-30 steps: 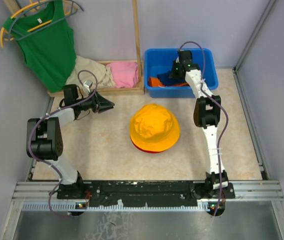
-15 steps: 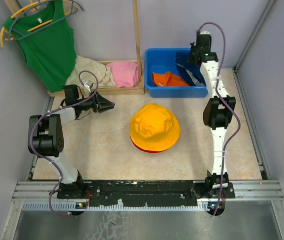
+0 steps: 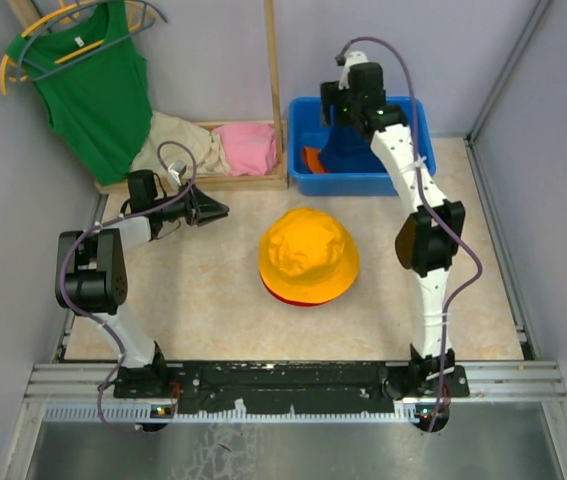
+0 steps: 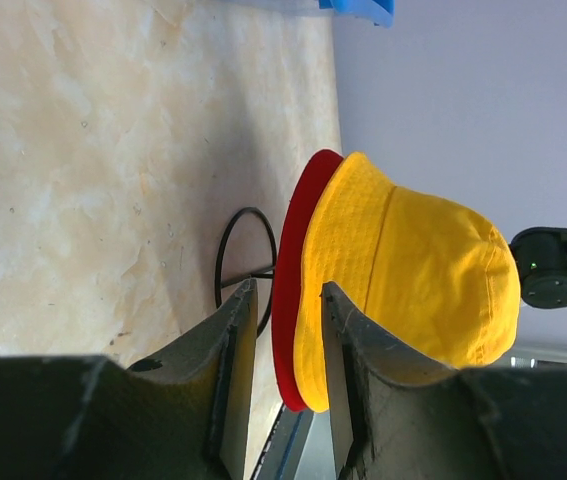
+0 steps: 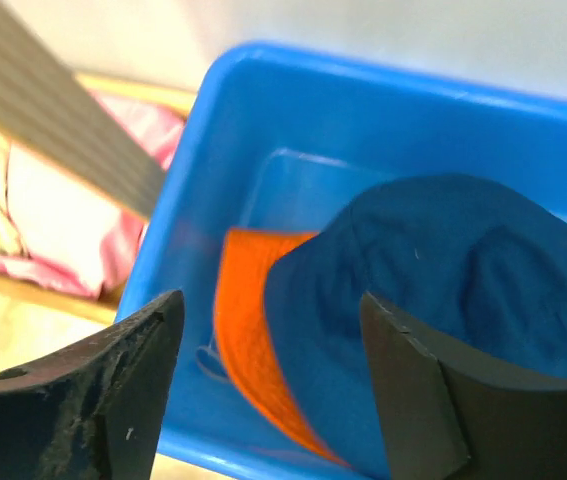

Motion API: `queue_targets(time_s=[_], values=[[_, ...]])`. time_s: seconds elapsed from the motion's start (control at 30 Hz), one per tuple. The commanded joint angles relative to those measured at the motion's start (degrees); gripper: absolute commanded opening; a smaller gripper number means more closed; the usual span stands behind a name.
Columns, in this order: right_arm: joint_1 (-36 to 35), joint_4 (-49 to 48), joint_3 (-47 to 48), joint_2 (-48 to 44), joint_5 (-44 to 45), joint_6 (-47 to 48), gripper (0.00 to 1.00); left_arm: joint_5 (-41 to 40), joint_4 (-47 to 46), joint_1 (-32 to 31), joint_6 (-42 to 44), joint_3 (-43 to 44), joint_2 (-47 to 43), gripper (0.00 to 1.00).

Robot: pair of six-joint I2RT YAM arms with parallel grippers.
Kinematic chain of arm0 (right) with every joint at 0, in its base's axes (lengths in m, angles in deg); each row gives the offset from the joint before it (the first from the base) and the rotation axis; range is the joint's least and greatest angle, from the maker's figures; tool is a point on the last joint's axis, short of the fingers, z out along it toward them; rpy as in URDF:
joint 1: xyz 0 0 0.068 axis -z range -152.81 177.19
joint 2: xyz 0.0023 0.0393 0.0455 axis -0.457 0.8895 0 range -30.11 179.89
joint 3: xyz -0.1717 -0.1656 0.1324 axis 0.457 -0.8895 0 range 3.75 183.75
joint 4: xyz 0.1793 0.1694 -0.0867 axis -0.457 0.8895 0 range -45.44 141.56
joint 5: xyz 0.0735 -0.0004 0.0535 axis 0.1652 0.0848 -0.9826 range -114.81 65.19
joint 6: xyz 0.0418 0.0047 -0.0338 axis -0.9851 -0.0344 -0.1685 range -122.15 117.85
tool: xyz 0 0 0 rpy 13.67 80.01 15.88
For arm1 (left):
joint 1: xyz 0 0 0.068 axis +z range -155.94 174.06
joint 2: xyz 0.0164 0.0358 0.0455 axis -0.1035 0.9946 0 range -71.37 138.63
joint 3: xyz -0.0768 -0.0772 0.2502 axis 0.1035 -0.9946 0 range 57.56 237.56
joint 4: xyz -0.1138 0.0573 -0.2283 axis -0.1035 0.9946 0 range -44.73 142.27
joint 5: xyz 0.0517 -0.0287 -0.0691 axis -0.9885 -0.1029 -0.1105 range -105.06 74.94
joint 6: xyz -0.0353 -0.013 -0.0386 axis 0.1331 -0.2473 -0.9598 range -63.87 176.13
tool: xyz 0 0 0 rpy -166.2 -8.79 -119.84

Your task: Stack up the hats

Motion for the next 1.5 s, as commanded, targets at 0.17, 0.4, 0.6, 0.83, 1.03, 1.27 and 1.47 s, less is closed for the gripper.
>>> queue_targets(time_s=[0.17, 0.4, 0.6, 0.83, 1.03, 1.27, 1.47], values=[[4.1, 0.4, 4.8, 3.9, 1.8, -2.1, 0.81, 1.5, -1.0, 0.3, 0.5, -1.3, 0.6, 0.38], [7.3, -0.1, 4.8, 8.9, 5.1, -2.4, 0.87, 0.6, 1.0, 0.4, 1.0, -0.6, 0.4, 0.37], [7.8, -1.7, 9.7, 14.0, 1.5, -4.2, 0.87, -0.6, 5.1, 0.3, 2.9, 1.4, 0.1, 0.37], [7.8, -3.7, 11.9, 17.9, -0.7, -5.7, 0.88, -2.1, 9.3, 0.5, 5.0, 3.6, 0.2, 0.37], [8.3, -3.4, 12.4, 21.1, 0.3, -5.5, 0.88, -2.8, 11.8, 0.7, 6.3, 5.1, 0.3, 0.37], [9.8, -3.4, 12.9, 22.4, 0.7, -5.2, 0.85, -3.4, 13.7, 1.3, 7.2, 6.4, 0.3, 0.37], [10.1, -2.6, 12.7, 23.6, -0.2, -5.5, 0.43, -3.6, 14.4, 1.4, 7.3, 7.3, 0.7, 0.37]])
